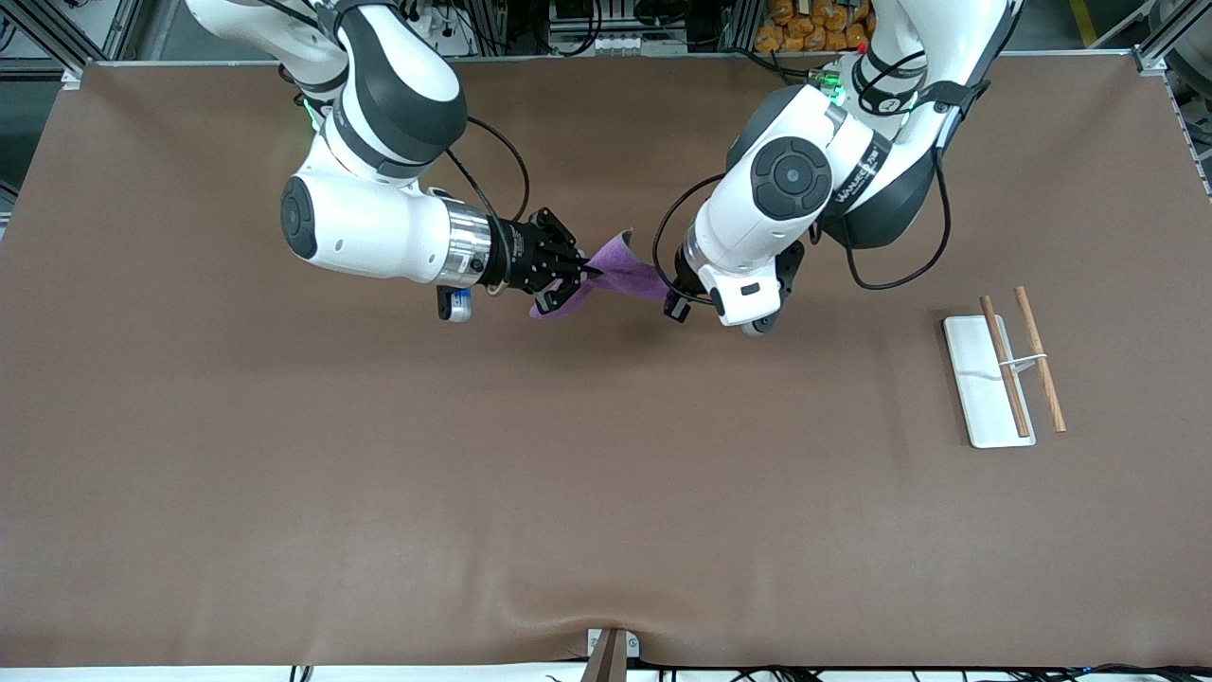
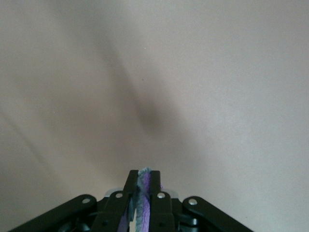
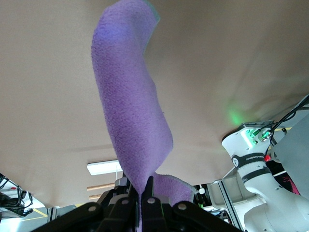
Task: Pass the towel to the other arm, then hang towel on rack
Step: 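Carry the towel to the rack with the left gripper while the right gripper retracts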
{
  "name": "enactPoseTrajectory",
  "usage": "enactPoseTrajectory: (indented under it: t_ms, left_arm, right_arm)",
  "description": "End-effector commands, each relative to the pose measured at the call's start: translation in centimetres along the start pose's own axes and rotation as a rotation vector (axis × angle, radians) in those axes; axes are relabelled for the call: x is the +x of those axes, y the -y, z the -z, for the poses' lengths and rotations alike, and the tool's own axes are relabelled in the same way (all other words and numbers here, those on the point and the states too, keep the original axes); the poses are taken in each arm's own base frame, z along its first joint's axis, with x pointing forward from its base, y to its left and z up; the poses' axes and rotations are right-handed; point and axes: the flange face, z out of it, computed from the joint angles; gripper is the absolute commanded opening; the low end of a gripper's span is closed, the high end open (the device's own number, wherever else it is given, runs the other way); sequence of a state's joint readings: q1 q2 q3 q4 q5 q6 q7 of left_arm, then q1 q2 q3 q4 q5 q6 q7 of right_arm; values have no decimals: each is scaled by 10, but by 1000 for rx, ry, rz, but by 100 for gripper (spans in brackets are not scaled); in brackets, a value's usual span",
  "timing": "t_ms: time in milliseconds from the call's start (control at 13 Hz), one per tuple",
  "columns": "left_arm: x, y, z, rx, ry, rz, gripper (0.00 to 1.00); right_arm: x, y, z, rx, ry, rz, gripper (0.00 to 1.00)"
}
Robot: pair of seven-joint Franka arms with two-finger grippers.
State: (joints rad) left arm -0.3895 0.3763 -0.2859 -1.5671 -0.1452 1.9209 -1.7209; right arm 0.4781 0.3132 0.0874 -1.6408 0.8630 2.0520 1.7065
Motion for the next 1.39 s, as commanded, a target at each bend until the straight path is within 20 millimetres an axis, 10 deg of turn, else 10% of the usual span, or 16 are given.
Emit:
enactPoseTrajectory:
  t_ms: [0,232,309,386,463,1004,1312]
  left_arm:
    - [-2,-6,-1,-5,-9,8,4]
    - [3,-7,13,-27,-10,-7,0]
    - [6,-12,31,-64,-8,-9,0]
    - [6,-13,42,-73,-8,-44,0]
    - [14,-12,51,-81,-12,-68,0]
    - [98,-1,74,11,-25,-231,0]
    - [177,18,90,105,-54,-401,0]
  right_arm:
    - [-8,3,-1,1,18,-15,0]
    - [-7,3,1,-2,20,-17,9]
    - [-8,2,0,-3,19,-17,46]
    - [-8,2,0,-3,18,-15,59]
    - [-6,2,0,-6,19,-21,100]
    - [-1,5,17,-2,7,-5,100]
    - [15,9,72,-8,19,69,100]
